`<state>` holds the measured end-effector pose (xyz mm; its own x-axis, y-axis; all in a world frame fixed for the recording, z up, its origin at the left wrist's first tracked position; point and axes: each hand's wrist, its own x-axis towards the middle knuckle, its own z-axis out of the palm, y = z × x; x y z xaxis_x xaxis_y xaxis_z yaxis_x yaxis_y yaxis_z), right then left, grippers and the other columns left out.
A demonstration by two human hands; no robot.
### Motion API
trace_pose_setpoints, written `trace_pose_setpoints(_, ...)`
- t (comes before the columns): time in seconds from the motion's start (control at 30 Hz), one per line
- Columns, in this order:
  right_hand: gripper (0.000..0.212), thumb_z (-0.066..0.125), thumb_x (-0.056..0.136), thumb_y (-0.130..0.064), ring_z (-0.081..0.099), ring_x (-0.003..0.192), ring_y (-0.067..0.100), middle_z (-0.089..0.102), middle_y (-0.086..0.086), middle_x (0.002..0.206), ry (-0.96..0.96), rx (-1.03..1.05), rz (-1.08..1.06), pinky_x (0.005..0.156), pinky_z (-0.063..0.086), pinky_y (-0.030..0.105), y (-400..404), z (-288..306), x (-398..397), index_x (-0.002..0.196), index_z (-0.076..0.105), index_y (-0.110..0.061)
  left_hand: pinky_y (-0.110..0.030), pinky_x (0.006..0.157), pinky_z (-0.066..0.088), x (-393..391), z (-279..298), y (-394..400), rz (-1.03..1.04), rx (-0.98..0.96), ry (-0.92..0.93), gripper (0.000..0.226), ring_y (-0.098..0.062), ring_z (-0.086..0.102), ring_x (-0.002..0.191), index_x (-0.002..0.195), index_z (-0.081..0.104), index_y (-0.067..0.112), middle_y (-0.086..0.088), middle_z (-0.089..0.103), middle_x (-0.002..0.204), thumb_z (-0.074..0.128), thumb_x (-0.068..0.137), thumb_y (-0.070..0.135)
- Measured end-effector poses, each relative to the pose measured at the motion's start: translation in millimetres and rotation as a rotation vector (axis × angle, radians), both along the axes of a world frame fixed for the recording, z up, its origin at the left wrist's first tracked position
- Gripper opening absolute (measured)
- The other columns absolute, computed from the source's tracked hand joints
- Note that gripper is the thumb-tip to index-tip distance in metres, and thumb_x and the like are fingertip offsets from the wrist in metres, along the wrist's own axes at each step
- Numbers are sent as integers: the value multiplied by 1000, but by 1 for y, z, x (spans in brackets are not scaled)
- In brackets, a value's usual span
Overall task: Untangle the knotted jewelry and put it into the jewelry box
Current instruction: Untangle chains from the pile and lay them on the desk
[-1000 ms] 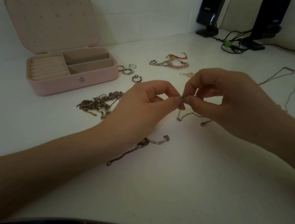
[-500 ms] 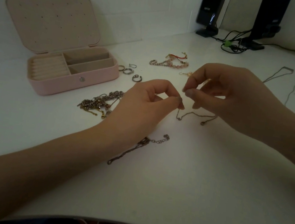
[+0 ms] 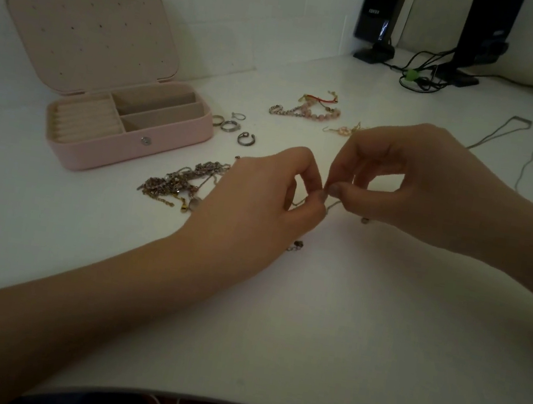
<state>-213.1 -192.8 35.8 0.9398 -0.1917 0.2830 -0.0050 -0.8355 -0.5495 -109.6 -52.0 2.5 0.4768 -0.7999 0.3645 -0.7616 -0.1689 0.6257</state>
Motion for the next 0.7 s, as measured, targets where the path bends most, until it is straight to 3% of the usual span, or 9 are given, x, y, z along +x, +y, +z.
trace_pose_setpoints(0.2,7,62,72,-31,65,72,0,67,-18,74,30,51,-23,74,59,36,-1,-1,1,77,67,-28,-13,50,32,-1,1,-1,1,-23,1,22,-4,43,47,71,50,34,17,45,46,61,88,24)
trace_pose_setpoints(0.53,5,64,67,-27,66,57,6,68,-14,66,18,124,-67,65,59,30,4,0,1,71,68,-26,-12,51,32,1,2,-1,28,-67,13,20,-3,41,44,72,54,34,17,43,43,64,88,25)
trace_pose_setpoints(0.7,7,63,65,-26,66,59,7,69,-11,68,4,153,-69,64,59,28,3,-1,2,71,67,-26,-11,50,31,1,2,-2,34,-74,31,19,-4,39,42,71,56,31,13,40,40,65,87,25)
